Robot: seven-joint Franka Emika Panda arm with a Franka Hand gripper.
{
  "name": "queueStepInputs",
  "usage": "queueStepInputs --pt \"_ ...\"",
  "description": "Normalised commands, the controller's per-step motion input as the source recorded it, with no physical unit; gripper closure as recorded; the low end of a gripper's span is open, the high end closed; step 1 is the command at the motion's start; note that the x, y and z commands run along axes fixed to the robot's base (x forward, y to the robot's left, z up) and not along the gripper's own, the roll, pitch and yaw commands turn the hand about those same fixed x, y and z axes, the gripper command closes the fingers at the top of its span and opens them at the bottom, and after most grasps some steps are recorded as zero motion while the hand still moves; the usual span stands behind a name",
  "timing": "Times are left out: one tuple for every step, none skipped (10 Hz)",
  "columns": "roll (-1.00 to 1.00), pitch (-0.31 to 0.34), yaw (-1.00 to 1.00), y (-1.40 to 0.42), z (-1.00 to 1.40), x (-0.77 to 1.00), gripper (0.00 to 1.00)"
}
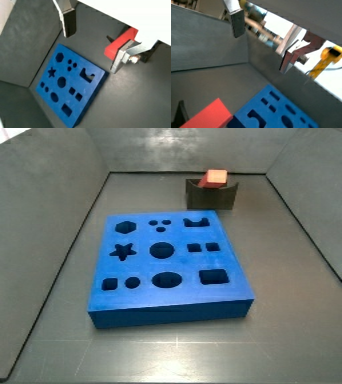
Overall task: Pick up the rectangle object. Move up. Place the rectangle object on the fixture. Regrasp the rectangle object. Move to above the board. Insert the rectangle object.
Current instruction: Regrasp the rectangle object.
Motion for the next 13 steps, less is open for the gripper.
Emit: queueStepInputs --pt "1.00 0.038 0.01 -0.11 0.06 -0.03 0.00" --pt "1.00 0.036 0.01 -0.06 0.05 -0.03 0.00" --pt "1.00 0.031 0.01 -0.05 0.04 -0.04 0.00" --pt "1.00 0.028 0.01 -0.05 0.03 -0.04 0.00" --pt "1.00 0.025 0.01 -0.04 0.02 -0.04 0.00" --pt "1.00 0.018 0.01 -0.03 0.02 -0.04 0.00" --pt "1.00 0.016 0.01 -0.03 0.02 -0.03 0.00" --pt "1.00 0.011 0.01 -0.03 0.02 -0.03 0.00" --pt "1.00 0.006 0.02 -0.02 0.02 -0.02 0.00" --pt "1.00 0.001 0.02 -0.03 0.01 -0.01 0.00" --pt "1.00 -0.001 0.02 -0.02 0.00 0.00 0.00" --pt "1.00 -0.002 0.02 -0.02 0.01 0.00 0.00" --pt "1.00 0.002 0.02 -0.02 0.01 0.00 0.00"
